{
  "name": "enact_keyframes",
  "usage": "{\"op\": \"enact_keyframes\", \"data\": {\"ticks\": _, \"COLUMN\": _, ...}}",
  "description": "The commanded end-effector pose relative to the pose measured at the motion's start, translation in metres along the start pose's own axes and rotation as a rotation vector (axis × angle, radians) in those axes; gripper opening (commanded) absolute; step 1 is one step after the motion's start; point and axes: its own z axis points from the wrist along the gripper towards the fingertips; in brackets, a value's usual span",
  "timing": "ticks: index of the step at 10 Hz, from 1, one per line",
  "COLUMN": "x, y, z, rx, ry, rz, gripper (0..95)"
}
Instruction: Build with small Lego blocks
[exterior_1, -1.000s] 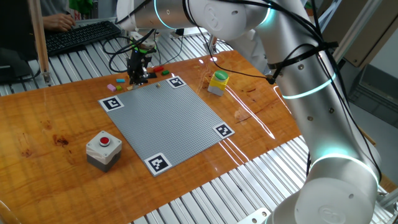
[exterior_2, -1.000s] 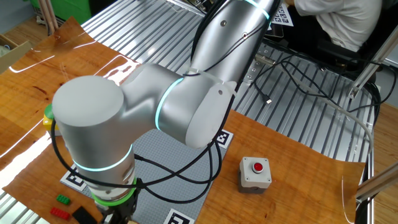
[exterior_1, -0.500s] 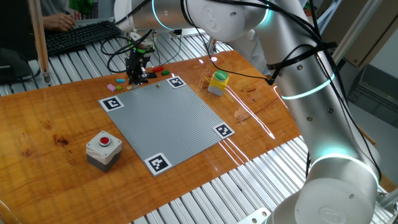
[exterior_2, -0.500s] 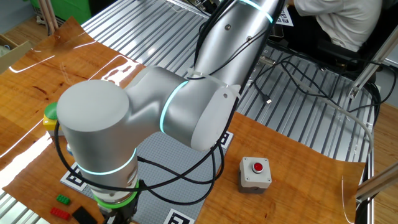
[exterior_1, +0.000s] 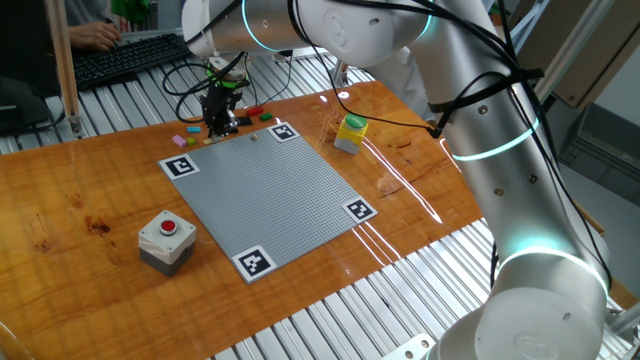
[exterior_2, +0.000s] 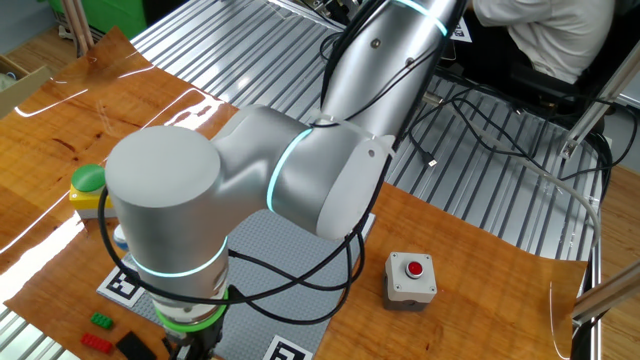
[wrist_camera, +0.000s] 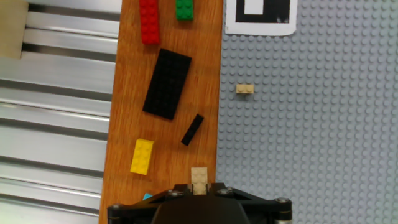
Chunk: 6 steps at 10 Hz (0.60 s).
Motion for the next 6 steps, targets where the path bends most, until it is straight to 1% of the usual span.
{"op": "enact_keyframes", "data": {"ticks": 1, "x": 0.0016, "y": 0.0015, "z": -0.0008, "rx": 0.001, "ry": 0.001, "rz": -0.008, "gripper": 0.0}}
{"op": "enact_keyframes", "data": {"ticks": 3, "x": 0.0015, "y": 0.0037, "z": -0.0030, "rx": 0.004, "ry": -0.003, "rz": -0.025, "gripper": 0.0}}
{"op": "enact_keyframes", "data": {"ticks": 4, "x": 0.0015, "y": 0.0054, "z": -0.0044, "rx": 0.007, "ry": -0.012, "rz": -0.050, "gripper": 0.0}}
{"op": "enact_keyframes", "data": {"ticks": 6, "x": 0.0017, "y": 0.0073, "z": -0.0100, "rx": 0.008, "ry": -0.013, "rz": -0.111, "gripper": 0.0}}
